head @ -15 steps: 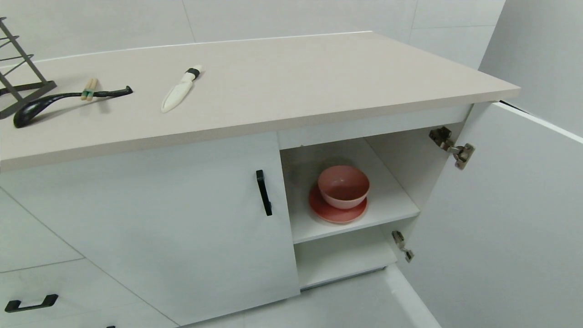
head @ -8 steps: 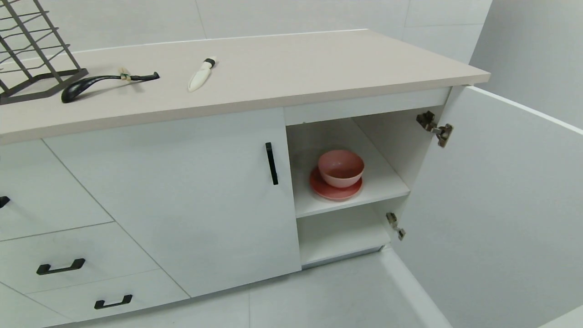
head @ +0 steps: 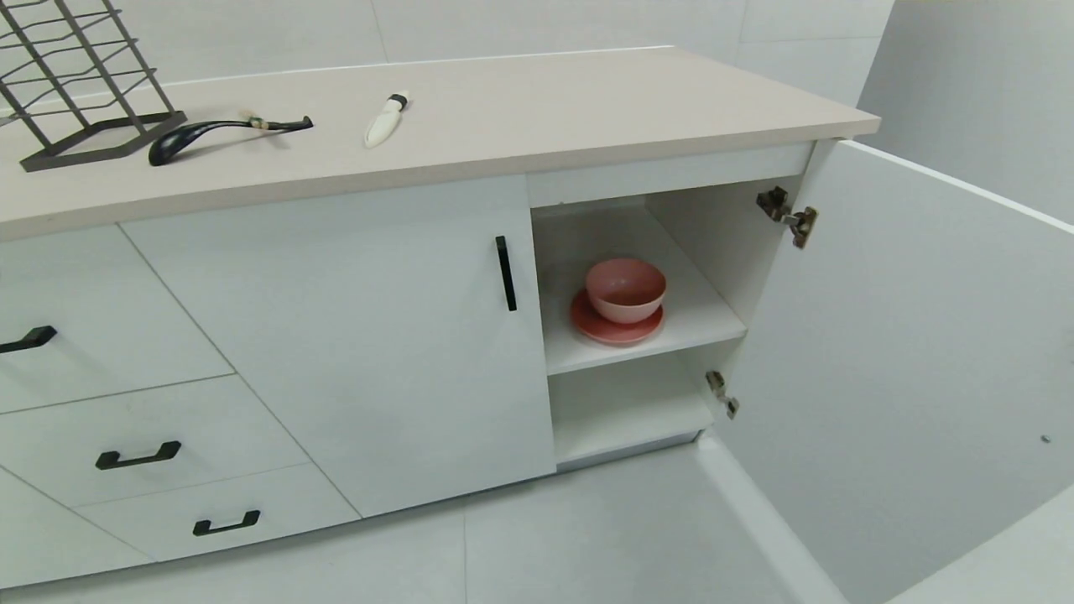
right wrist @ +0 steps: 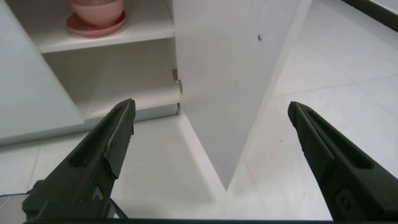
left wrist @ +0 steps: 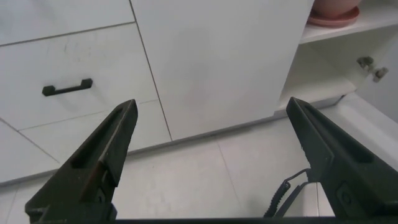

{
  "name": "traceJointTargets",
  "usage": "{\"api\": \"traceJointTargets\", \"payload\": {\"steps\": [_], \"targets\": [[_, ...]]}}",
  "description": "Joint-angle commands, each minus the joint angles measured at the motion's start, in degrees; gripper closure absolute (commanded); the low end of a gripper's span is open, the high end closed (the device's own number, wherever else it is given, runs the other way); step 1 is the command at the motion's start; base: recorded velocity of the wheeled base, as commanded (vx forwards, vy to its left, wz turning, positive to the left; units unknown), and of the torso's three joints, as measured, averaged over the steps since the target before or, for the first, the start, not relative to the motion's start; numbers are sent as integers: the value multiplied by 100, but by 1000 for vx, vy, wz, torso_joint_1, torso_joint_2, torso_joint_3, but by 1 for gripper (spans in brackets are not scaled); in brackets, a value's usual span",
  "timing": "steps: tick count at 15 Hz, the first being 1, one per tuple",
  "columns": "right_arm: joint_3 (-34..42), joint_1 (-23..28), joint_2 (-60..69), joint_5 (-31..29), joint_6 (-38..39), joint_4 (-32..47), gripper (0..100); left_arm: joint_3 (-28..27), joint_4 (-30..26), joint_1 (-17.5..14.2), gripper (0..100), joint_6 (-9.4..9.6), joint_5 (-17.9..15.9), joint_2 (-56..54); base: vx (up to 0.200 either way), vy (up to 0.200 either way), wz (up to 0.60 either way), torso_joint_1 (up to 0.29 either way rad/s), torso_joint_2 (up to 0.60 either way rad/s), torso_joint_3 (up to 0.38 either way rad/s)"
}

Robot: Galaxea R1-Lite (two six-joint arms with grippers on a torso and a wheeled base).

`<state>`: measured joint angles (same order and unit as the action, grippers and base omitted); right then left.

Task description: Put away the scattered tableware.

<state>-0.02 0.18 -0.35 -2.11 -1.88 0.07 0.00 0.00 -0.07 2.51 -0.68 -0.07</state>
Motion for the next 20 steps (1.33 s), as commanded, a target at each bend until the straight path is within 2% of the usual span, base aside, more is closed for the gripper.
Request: {"api": "traceJointTargets", "payload": {"steps": [1, 4, 20], "targets": [[-6, -1, 35, 0, -6, 1, 0, 0, 0, -1, 0, 13, -2, 7, -200, 0, 0, 7, 2, 7], [2, -18, 35, 185, 21, 1, 0, 0, 0, -1, 0, 4, -2, 7, -67, -200, 0, 2, 2, 5], [2, -18, 35, 202, 21, 1, 0, 0, 9, -1, 0, -14, -2, 7, 0, -200, 0, 1, 2, 2]]}}
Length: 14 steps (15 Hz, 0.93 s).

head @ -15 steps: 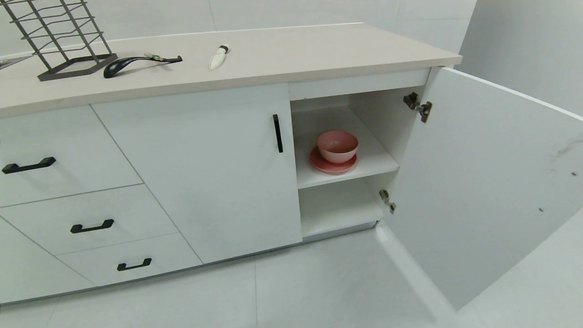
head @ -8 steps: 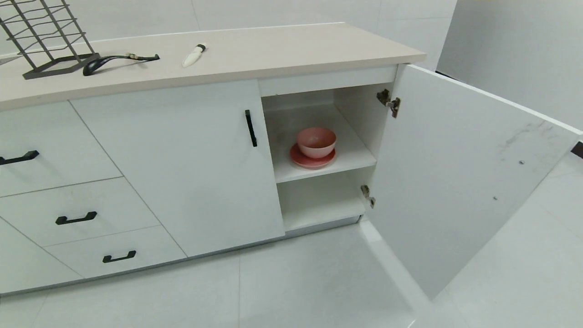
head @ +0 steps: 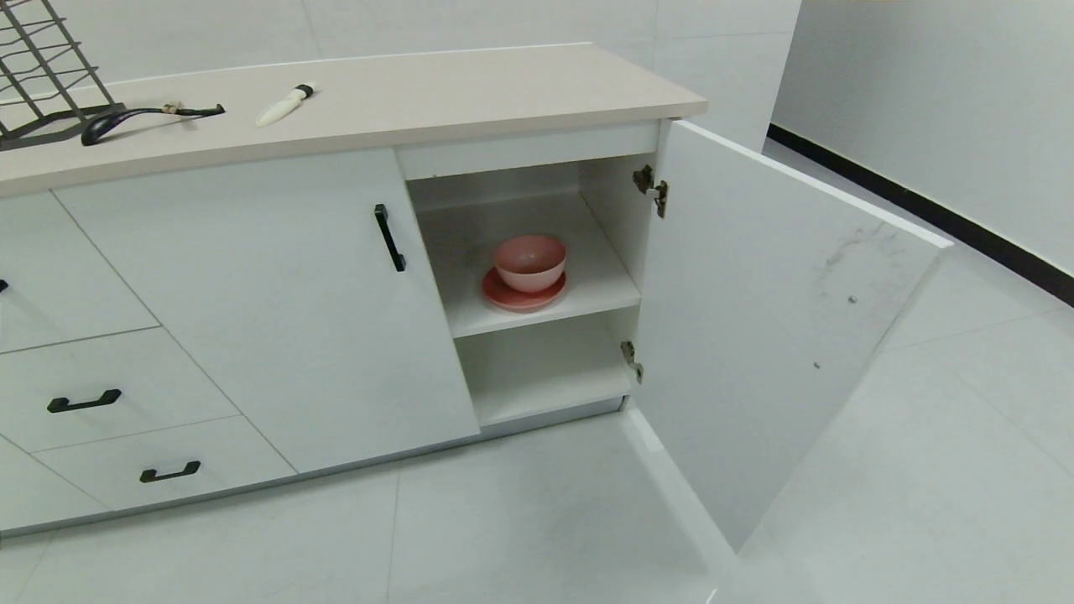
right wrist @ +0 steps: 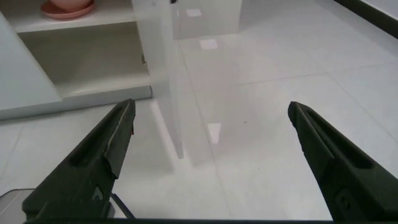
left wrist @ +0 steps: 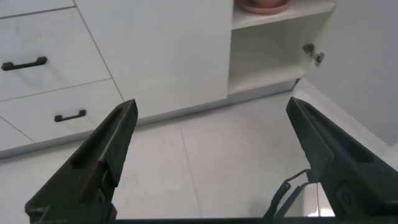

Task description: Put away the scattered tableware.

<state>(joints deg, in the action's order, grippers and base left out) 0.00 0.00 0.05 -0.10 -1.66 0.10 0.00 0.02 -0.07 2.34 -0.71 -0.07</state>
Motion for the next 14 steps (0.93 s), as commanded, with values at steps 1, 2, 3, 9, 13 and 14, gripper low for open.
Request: {"api": "traceJointTargets", "payload": {"steps": [1, 2, 3, 9, 13, 14], "targets": [[0, 0, -5, 1, -1, -1, 0, 0, 6, -1, 0, -6, 0, 7, 0, -200, 0, 2, 2, 2], [0, 0, -5, 1, -1, -1, 0, 0, 6, -1, 0, -14, 0, 7, 0, -200, 0, 7, -2, -7], [0, 0, -5, 1, -1, -1, 0, 0, -2, -1, 0, -32, 0, 7, 0, -200, 0, 7, 2, 2], [0, 0, -14, 10, -1, -1, 0, 0, -2, -1, 0, -32, 0, 7, 0, 0, 300, 1, 2, 0], [0, 0, -5, -25, -1, -1, 0, 0, -2, -1, 0, -41, 0, 7, 0, 0, 0, 0, 0, 0], [0, 0, -5, -34, -1, -1, 100, 0, -2, -1, 0, -41, 0, 7, 0, 0, 0, 0, 0, 0]]}}
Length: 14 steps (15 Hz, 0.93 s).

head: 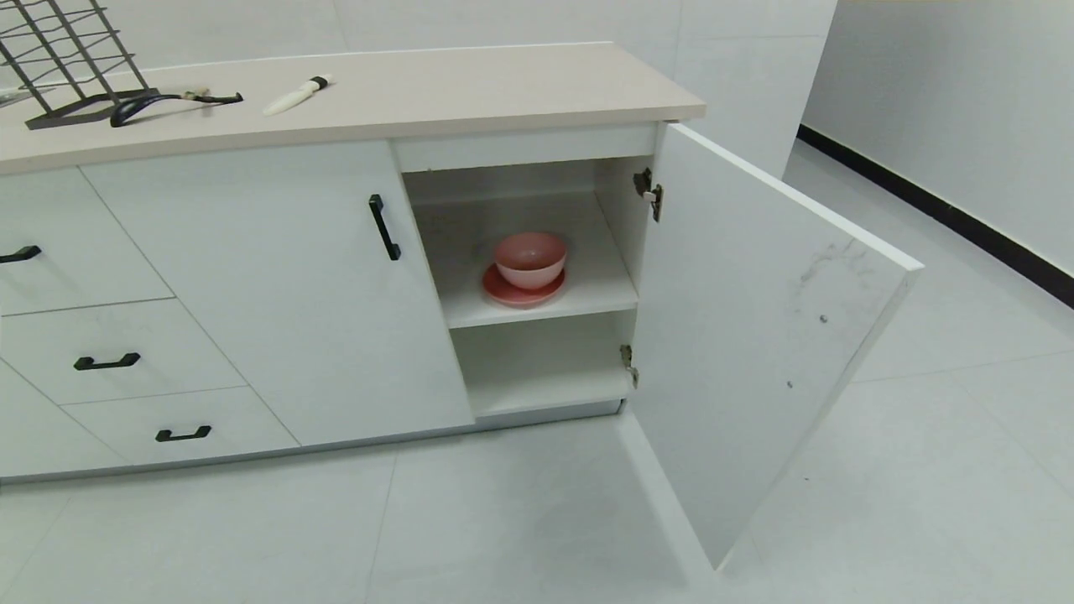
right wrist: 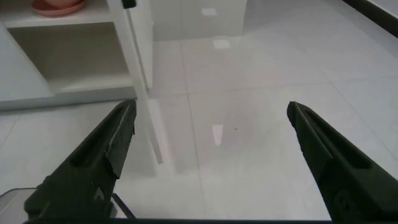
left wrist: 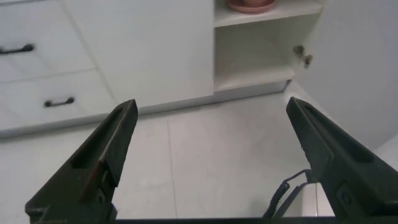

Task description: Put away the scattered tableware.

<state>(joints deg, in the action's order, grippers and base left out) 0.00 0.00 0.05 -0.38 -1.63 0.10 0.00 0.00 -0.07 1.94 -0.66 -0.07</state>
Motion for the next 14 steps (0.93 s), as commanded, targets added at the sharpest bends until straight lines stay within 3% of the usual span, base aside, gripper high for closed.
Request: {"api": "traceJointTargets", "payload": {"steps": [1, 3, 7, 9, 11, 14], "targets": [[0, 0, -5, -6, -4, -1, 100, 0, 0, -1, 0, 0, -4, 7, 0, 0, 0, 0, 0, 0], [0, 0, -14, -6, 14, -1, 100, 0, 9, -1, 0, -132, -13, 7, 0, 0, 0, 0, 0, 0], [0, 0, -5, 38, -215, -89, 100, 0, 0, -1, 0, -167, 4, 7, 0, 0, 0, 0, 0, 0], [0, 0, -5, 117, -513, -1381, 100, 0, 0, -1, 0, -159, 4, 7, 0, -200, 0, 0, 2, 5], [-272, -26, -515, 829, -478, -1451, 100, 0, 0, -1, 0, -167, 4, 7, 0, -100, 0, 1, 1, -1], [-1020, -563, -1974, 855, -716, -2110, 100, 0, 0, -1, 0, -194, 4, 7, 0, 0, 0, 0, 0, 0]]}}
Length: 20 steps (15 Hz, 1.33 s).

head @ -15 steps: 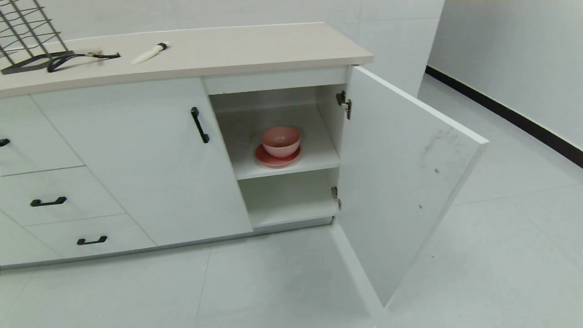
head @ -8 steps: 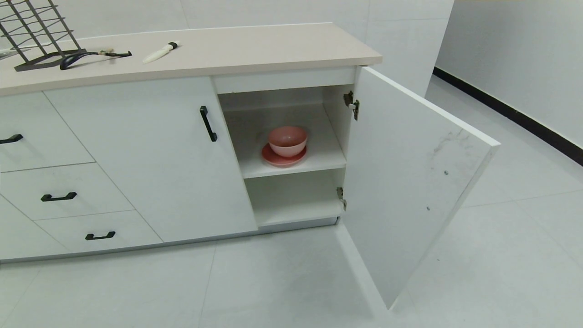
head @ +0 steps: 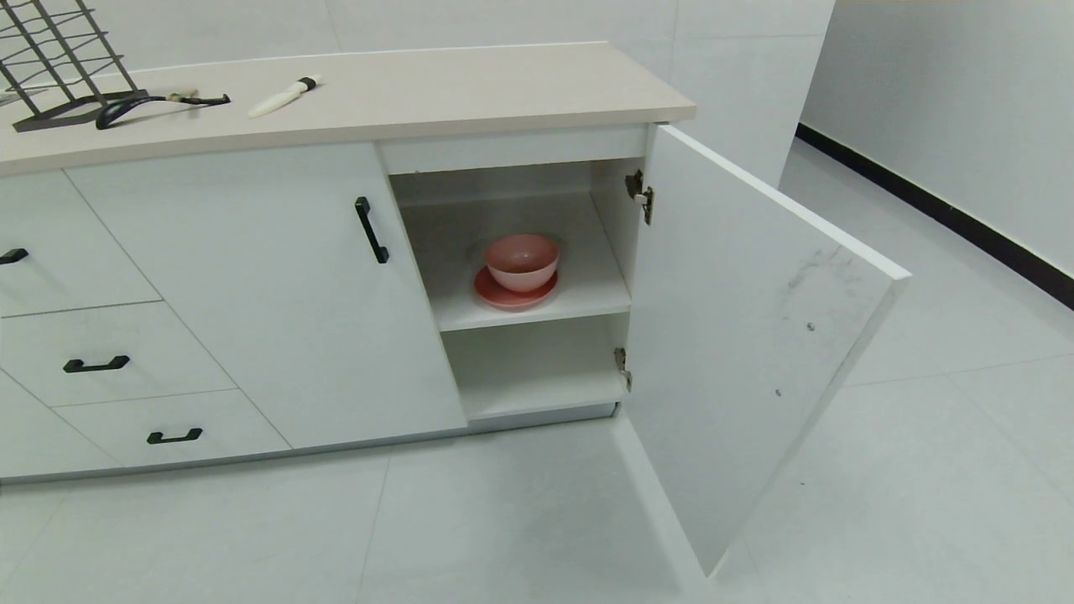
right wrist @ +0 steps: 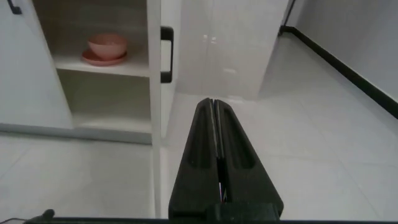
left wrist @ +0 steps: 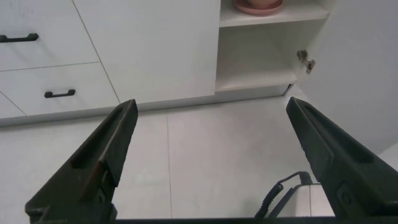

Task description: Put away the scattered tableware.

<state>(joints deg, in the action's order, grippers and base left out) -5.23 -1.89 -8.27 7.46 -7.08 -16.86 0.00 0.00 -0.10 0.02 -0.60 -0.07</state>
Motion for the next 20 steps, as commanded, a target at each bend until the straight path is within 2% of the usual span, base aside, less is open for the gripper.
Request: {"api": "traceJointTargets", "payload": {"steps": [1, 4, 6, 7, 9, 15, 18, 20], "targets": [[-593, -549, -1889, 115, -399, -1258, 100, 0, 0, 1, 0, 6, -2, 7, 0, 0, 0, 0, 0, 0], [-470, -699, -3515, 502, -408, -2779, 100, 0, 0, 1, 0, 6, -2, 7, 0, 0, 0, 0, 0, 0], [13, -1147, -5018, 511, -417, -4625, 100, 0, 0, 1, 0, 6, -2, 7, 0, 0, 0, 0, 0, 0], [66, -1191, -5475, 616, -417, -5011, 100, 0, 0, 1, 0, 6, -2, 7, 0, 0, 0, 0, 0, 0], [4, -1209, -5800, 897, -469, -5073, 100, 0, 0, 1, 0, 15, -2, 7, 0, 0, 0, 0, 0, 0], [-532, -1173, -6820, 897, -531, -5337, 100, 0, 0, 1, 0, 42, 7, 7, 0, 0, 0, 0, 0, 0], [-1059, -1042, -7356, 897, -522, -5433, 100, 0, 0, 1, 0, 33, 7, 7, 0, 0, 0, 0, 0, 0], [-1147, -892, -7585, 897, -531, -5495, 100, 0, 0, 1, 0, 15, 7, 7, 0, 0, 0, 0, 0, 0]]}}
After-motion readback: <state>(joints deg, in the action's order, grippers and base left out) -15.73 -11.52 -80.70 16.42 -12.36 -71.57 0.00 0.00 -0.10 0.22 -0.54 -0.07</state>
